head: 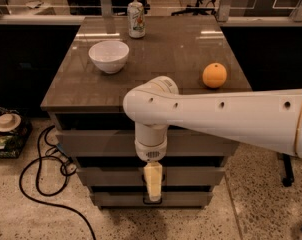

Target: Open top drawer

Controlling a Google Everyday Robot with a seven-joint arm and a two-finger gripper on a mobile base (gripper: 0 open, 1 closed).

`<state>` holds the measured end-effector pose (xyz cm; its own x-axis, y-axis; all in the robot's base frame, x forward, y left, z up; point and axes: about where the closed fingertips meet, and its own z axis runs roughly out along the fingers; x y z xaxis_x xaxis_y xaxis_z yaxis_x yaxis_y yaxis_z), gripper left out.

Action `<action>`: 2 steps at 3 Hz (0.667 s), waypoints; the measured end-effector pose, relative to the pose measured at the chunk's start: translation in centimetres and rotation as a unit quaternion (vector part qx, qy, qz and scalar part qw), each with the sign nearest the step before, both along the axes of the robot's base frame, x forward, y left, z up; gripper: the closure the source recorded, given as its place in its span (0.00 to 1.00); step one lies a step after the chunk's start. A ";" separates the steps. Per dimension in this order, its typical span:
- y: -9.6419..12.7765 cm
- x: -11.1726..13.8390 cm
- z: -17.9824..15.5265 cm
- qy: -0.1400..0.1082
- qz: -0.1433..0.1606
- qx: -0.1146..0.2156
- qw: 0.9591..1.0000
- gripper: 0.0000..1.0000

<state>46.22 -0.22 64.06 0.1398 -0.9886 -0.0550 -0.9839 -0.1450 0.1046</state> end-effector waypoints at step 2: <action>0.1 0.0 -0.8 0.007 0.000 0.005 1.000 0.40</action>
Offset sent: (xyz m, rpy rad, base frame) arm 0.0007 0.0011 -0.0069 0.0096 0.0111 -0.0009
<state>46.24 -0.14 63.21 0.1384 -0.9882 -0.0664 -0.9824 -0.1454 0.1168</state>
